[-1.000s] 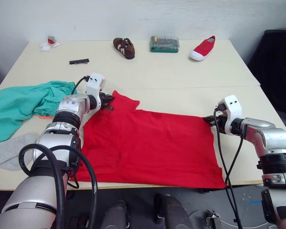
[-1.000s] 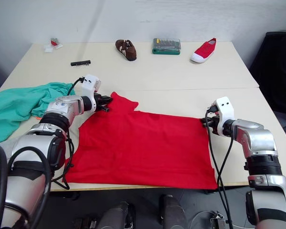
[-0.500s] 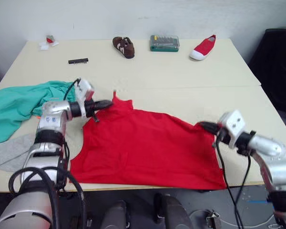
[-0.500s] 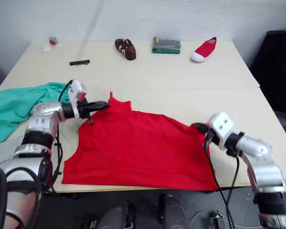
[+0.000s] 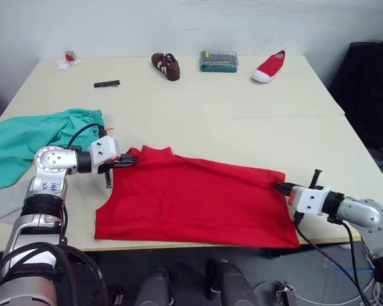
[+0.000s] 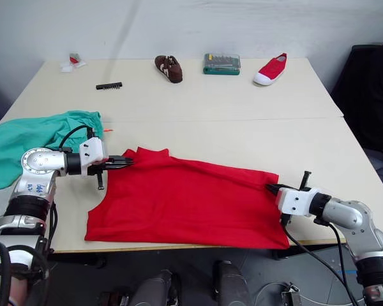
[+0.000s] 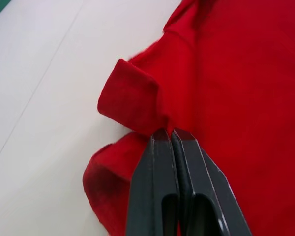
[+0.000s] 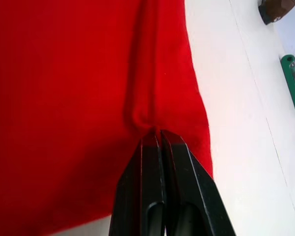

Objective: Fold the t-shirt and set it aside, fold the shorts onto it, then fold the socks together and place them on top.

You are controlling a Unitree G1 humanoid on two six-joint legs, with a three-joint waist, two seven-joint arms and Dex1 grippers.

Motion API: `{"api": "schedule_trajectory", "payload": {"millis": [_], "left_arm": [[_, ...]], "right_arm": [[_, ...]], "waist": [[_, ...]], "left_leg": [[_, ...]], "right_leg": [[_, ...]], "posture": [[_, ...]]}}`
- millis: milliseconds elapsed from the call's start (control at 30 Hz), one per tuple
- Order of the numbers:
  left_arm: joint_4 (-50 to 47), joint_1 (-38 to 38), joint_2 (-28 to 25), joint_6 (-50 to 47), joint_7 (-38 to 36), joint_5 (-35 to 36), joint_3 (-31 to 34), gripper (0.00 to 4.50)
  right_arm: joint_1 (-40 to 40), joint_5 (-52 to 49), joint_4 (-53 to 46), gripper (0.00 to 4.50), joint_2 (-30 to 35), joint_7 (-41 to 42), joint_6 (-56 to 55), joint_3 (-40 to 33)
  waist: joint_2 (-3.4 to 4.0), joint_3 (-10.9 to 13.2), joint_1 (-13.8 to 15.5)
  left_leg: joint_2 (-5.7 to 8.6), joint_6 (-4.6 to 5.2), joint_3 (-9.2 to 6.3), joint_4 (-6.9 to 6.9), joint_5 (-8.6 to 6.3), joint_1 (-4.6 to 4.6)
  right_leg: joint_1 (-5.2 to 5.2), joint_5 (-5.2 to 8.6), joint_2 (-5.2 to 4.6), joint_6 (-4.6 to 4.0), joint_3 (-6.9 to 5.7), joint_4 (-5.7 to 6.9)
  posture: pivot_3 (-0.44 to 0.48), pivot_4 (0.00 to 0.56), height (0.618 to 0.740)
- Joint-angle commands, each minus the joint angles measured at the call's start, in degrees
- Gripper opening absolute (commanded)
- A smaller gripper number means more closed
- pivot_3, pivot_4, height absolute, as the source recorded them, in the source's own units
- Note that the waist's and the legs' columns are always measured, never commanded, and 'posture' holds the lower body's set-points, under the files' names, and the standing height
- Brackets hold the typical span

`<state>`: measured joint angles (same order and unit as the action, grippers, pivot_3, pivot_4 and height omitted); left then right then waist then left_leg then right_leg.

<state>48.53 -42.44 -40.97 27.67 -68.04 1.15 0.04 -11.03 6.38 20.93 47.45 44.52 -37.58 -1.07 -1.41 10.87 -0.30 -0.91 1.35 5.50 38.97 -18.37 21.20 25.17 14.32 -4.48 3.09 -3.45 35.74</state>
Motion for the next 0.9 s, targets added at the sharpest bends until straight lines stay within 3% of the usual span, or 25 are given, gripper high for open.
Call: {"api": "schedule_trajectory", "payload": {"millis": [33,200,300,400,633,767,833,900], "left_arm": [[1.68,-1.38,-1.65,5.91,3.08,-2.31,-0.53,0.02],[3.84,-2.02,-1.55,7.93,5.10,-2.84,-1.04,0.02],[1.60,-0.31,-1.18,3.73,1.68,0.31,-0.34,0.02],[-1.28,1.05,-1.33,-3.81,-1.41,3.74,0.76,0.54],[-14.27,5.59,-7.57,-35.31,-9.15,12.70,3.39,2.74],[-16.60,2.34,-10.03,-53.24,-11.44,17.65,4.47,4.00],[-13.01,-2.41,-9.27,-58.60,-9.09,18.15,5.08,4.01],[-9.40,-6.47,-8.18,-61.68,-7.18,16.90,4.17,4.01]], "right_arm": [[-1.40,-2.26,0.70,0.00,0.45,0.42,0.73,-0.30],[-1.92,-2.34,2.06,0.00,0.79,0.67,1.43,0.26],[-0.75,-4.76,0.15,0.00,0.91,2.91,3.40,0.17],[0.21,-9.02,-3.75,0.00,0.78,5.32,8.61,-0.68],[6.36,-27.50,-24.10,2.30,4.89,11.46,33.34,-7.34],[6.09,-39.68,-33.98,3.72,5.93,10.95,50.35,-10.33],[4.16,-44.59,-37.78,4.36,5.55,9.68,57.34,-10.33],[2.02,-48.74,-41.02,4.36,4.69,8.08,63.23,-9.60]], "waist": [[0.00,0.00,0.01],[0.00,0.00,0.11],[0.00,0.00,0.11],[0.00,0.00,0.09],[0.04,0.03,-0.04],[0.04,0.03,0.27],[0.00,0.05,0.56],[-0.02,0.06,0.78]], "left_leg": [[0.00,0.01,0.00,-0.01,0.00,0.01],[0.01,0.22,0.02,0.03,-0.12,0.00],[0.01,0.22,0.00,0.01,-0.12,0.01],[0.00,0.22,0.00,0.01,-0.12,0.01],[-0.05,0.21,-0.04,0.01,-0.12,0.04],[-0.06,0.21,-0.20,0.05,-0.12,-0.01],[-0.06,0.21,-0.25,0.05,-0.11,0.01],[-0.05,0.22,-0.31,0.10,-0.08,0.11]], "right_leg": [[0.00,0.00,0.00,0.00,0.00,-0.01],[-0.02,-0.01,-0.04,0.02,0.00,-0.01],[-0.02,-0.01,-0.03,0.02,-0.02,-0.01],[-0.02,-0.01,-0.03,0.02,-0.02,-0.01],[0.05,0.02,0.00,-0.02,0.01,0.09],[-0.05,0.03,-0.03,-0.05,-0.05,0.08],[-0.05,0.05,-0.04,-0.08,-0.08,0.08],[0.00,0.05,-0.05,-0.08,-0.13,0.09]], "posture": [[0.000,0.150,0.740],[0.000,0.150,0.740],[0.000,0.150,0.740],[0.000,0.150,0.740],[0.000,0.150,0.740],[0.000,0.150,0.740],[0.000,0.150,0.740],[0.000,0.150,0.740]]}}
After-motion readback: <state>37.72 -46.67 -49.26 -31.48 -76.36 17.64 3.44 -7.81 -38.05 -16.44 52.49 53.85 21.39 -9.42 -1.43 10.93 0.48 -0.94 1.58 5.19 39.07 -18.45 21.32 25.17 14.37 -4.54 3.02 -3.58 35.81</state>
